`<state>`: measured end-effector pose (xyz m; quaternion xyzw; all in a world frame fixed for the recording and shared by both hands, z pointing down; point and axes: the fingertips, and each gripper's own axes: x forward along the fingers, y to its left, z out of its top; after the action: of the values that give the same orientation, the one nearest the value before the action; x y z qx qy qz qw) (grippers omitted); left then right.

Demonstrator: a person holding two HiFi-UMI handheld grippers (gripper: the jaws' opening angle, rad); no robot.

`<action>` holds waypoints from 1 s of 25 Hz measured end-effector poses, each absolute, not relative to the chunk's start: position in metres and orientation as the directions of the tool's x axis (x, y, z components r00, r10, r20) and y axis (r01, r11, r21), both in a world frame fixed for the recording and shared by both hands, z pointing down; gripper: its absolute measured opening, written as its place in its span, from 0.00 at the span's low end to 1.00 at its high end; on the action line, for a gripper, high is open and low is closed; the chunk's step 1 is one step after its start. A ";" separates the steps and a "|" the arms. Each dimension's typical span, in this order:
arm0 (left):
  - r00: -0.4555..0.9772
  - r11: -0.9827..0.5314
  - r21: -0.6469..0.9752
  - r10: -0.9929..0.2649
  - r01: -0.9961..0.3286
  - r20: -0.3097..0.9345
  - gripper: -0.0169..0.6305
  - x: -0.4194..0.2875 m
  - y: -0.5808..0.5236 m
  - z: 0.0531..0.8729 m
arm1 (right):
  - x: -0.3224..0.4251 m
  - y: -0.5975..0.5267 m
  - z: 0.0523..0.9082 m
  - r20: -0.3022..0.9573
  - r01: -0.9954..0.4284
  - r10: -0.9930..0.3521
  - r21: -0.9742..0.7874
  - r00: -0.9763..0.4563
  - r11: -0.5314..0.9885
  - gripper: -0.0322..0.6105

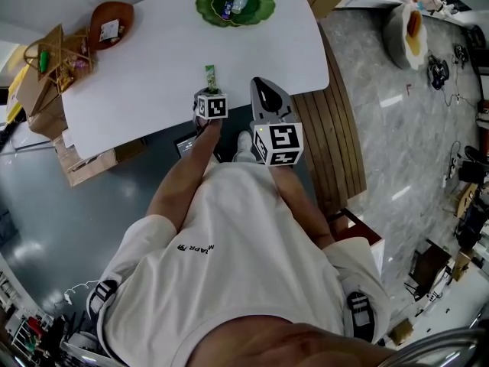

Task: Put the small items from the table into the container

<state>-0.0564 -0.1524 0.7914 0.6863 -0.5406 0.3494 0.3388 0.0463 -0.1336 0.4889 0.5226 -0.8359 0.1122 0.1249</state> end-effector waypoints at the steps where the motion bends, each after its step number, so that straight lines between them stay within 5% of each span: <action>1: 0.169 -0.181 0.088 -0.502 -0.979 0.848 0.22 -0.058 -0.152 0.793 | 0.047 -0.134 0.489 0.327 -0.902 -0.845 -0.057 -0.422 0.428 0.06; 9: 0.171 -0.195 0.080 -0.510 -0.977 0.843 0.08 -0.062 -0.152 0.793 | 0.050 -0.135 0.491 0.326 -0.904 -0.848 -0.060 -0.419 0.424 0.06; 25: 0.204 -0.323 0.006 -0.583 -0.946 0.786 0.07 -0.055 -0.165 0.742 | 0.044 -0.137 0.476 0.279 -0.899 -0.857 -0.067 -0.433 0.433 0.06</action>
<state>-0.0554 -0.1655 0.7421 0.7324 -0.5220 0.3539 0.2566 0.0443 -0.1373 0.4757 0.5225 -0.8402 0.1035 0.1020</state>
